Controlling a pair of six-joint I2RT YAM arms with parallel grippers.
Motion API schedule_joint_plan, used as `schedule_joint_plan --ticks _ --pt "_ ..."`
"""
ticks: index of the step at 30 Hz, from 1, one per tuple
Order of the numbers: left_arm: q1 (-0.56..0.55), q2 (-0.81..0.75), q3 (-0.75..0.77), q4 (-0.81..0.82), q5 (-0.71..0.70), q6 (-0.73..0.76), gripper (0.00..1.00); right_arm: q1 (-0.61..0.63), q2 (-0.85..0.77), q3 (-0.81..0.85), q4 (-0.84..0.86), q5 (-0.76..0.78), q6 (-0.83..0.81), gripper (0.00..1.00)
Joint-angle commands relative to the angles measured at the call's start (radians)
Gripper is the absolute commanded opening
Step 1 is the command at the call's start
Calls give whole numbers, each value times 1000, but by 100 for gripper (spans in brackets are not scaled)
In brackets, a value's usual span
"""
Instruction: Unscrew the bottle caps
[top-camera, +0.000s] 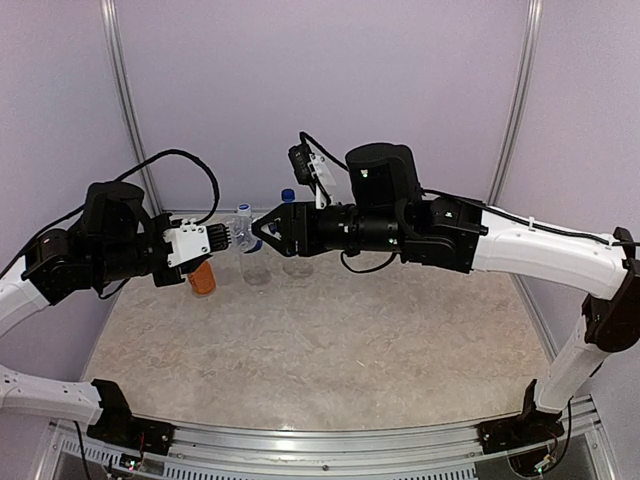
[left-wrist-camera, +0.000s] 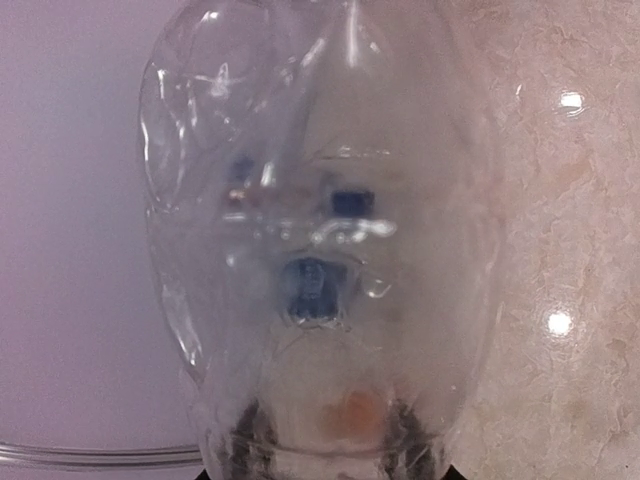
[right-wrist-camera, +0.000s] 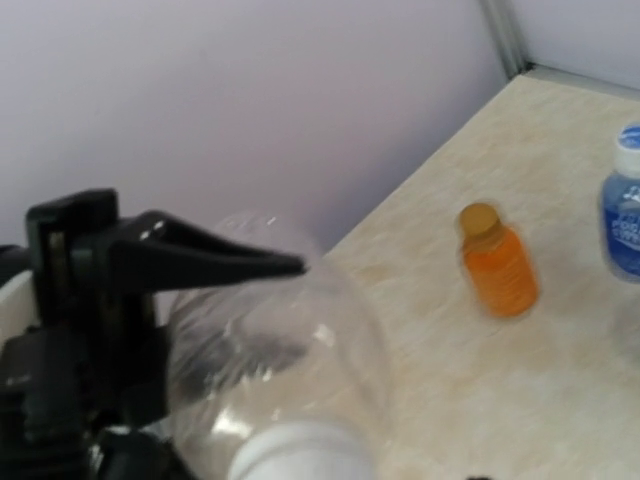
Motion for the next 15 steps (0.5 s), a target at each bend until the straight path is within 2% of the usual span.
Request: schedule_joint_plan --ticks 1,3,8,10,12,13,14,15 --pt "-8 -15 -6 14 -9 3 25 -11 21 -13 35 -71 18 48" --pt "-8 -17 -6 12 -7 4 25 -12 30 -8 46 -87 13 38" --pt "-8 -22 0 -19 23 2 25 -12 37 -1 62 -99 -16 3" --pt "-8 -29 9 -72 64 -27 25 -11 34 -4 48 -96 -57 0" --pt "0 -38 56 -215 187 -82 24 0 29 -9 6 -69 -160 0" --pt "9 -42 109 -321 306 -102 24 20 27 -1 -33 -30 -252 0" --pt "15 -44 149 -420 452 -114 24 50 28 7 -70 6 -402 0" --pt "16 -42 180 -538 535 -125 24 103 29 12 -109 45 -552 0"
